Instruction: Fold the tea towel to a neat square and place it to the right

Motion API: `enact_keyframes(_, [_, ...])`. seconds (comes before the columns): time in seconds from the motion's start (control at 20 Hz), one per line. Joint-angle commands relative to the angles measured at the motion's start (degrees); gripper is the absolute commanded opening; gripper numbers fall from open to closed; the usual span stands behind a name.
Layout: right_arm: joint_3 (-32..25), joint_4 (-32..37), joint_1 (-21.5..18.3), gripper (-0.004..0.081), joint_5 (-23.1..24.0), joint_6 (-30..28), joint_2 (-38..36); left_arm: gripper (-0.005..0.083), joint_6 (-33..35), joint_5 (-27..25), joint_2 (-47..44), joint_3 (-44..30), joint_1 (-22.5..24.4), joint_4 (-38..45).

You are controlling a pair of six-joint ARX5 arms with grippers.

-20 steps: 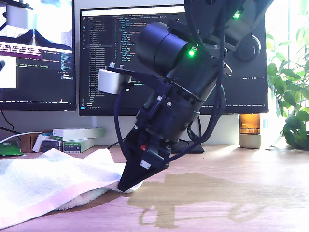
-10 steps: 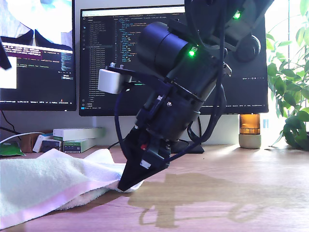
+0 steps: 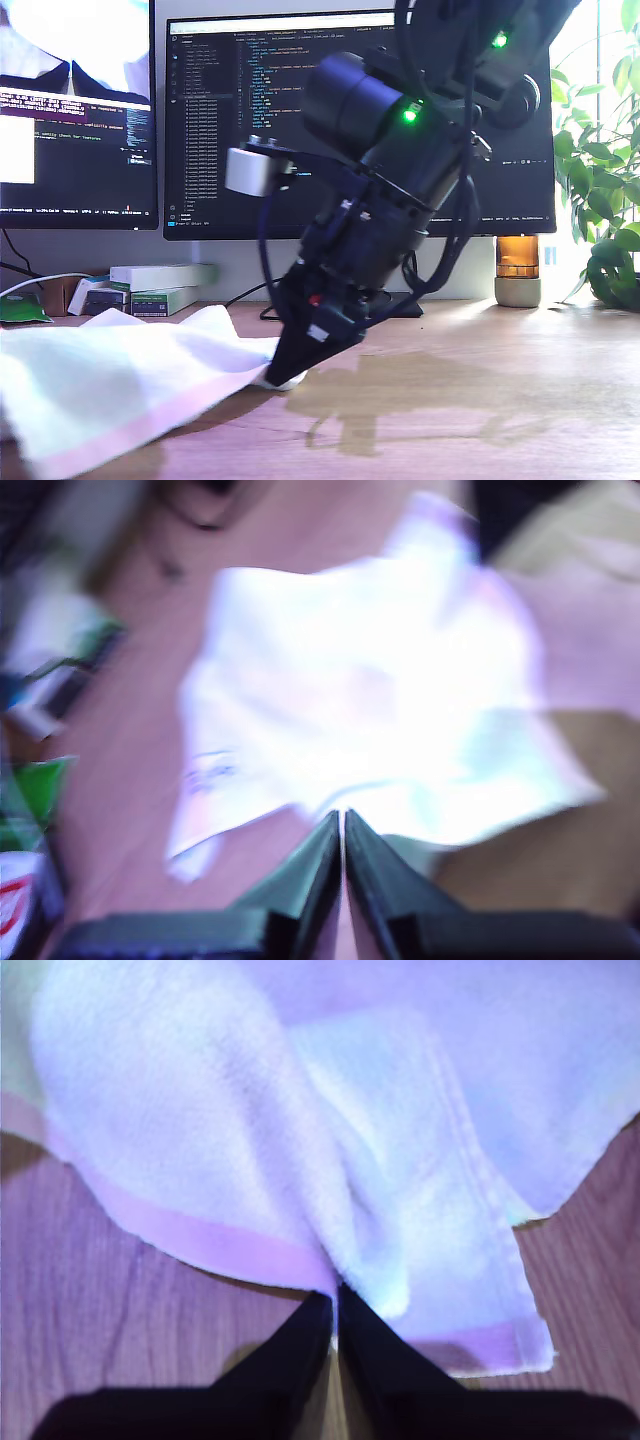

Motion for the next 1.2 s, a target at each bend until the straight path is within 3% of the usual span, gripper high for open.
enact_keyframes(0.0, [0.3, 0.4, 0.3, -0.0013, -0.4, 0.0, -0.4, -0.0019, -1.9, -0.2, 2.3, -1.0, -2.8, 1.1])
enact_keyframes(0.3, [0.3, 1.2, 0.7, -0.0013, -0.9, 0.0, -0.4, -0.0019, -0.2, 2.3, 15.0, -1.1, -6.1, 1.6])
enact_keyframes(0.5, [0.3, 1.6, 0.6, -0.0013, -0.9, 0.1, -0.4, -0.0017, 8.3, 6.7, 20.3, -1.0, -6.0, 2.9])
enact_keyframes(0.55, [0.3, 1.9, 0.6, -0.0013, -0.9, 0.1, -0.4, 0.0014, 11.0, 7.5, 21.1, -1.1, -6.0, 3.0])
enact_keyframes(0.7, [0.3, 2.3, 0.6, -0.0013, -0.9, 0.1, -0.4, 0.0264, 17.4, 9.7, 22.2, -1.1, -4.6, 4.3])
enact_keyframes(0.75, [0.3, 2.4, 0.6, -0.0013, -0.9, 0.1, -0.4, 0.0304, 21.2, 11.5, 22.2, -1.1, -3.4, 4.8])
enact_keyframes(1.0, [0.3, 2.6, 0.6, -0.0013, -0.9, 0.1, -0.4, 0.0307, 31.3, 12.9, 22.2, -1.1, 1.7, 7.2])
enact_keyframes(1.15, [0.3, 2.9, 0.5, -0.0013, -0.9, 0.0, -0.4, 0.0307, 36.1, 17.0, 22.2, -1.1, 4.3, 7.5])
